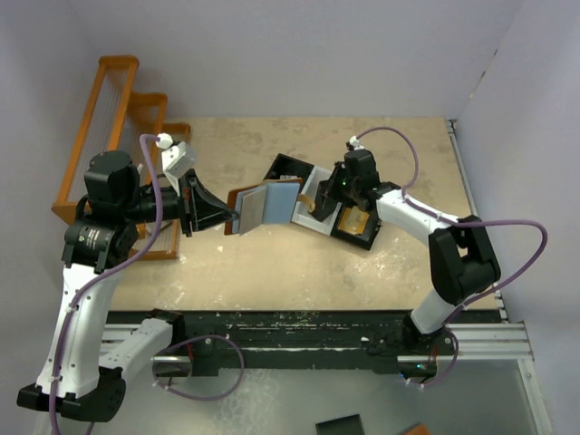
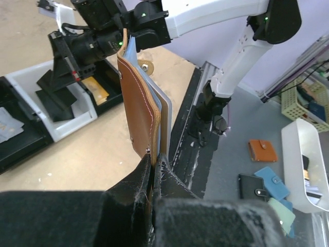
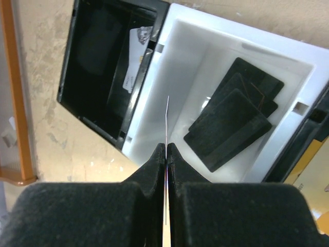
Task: Take the credit cards out of the card holder
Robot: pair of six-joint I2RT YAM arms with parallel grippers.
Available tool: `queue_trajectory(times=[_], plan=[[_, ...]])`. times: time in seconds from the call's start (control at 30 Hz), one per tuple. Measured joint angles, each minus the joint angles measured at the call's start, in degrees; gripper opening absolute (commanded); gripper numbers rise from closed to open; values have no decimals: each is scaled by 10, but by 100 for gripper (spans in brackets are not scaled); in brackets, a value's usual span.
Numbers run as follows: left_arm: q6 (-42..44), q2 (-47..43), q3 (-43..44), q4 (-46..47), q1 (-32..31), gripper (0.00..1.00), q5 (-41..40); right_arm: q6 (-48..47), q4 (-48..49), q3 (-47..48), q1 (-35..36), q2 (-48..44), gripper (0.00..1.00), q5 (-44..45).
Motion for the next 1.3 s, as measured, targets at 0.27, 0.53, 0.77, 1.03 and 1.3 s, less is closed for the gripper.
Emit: queue_trajectory(times=[0.27,0.53,0.77,1.03,1.3], plan=[[79,-5,25,-62,0,0,-40,-10,-9,3,-12,12,37,6],[85,-6,25,-75,0,0,-43,-33,-52,20,-12,-27,80,5],[-18,-6,23,-3,0,0,11,-50,-14,-41,-12,-271,99,-57],[-168,2,-6,131,0,0,67,-16,74,-132,-12,-489,98,-189],[-297,5,-41,258,0,0,98,70,240,-214,-12,-531,95,-335]])
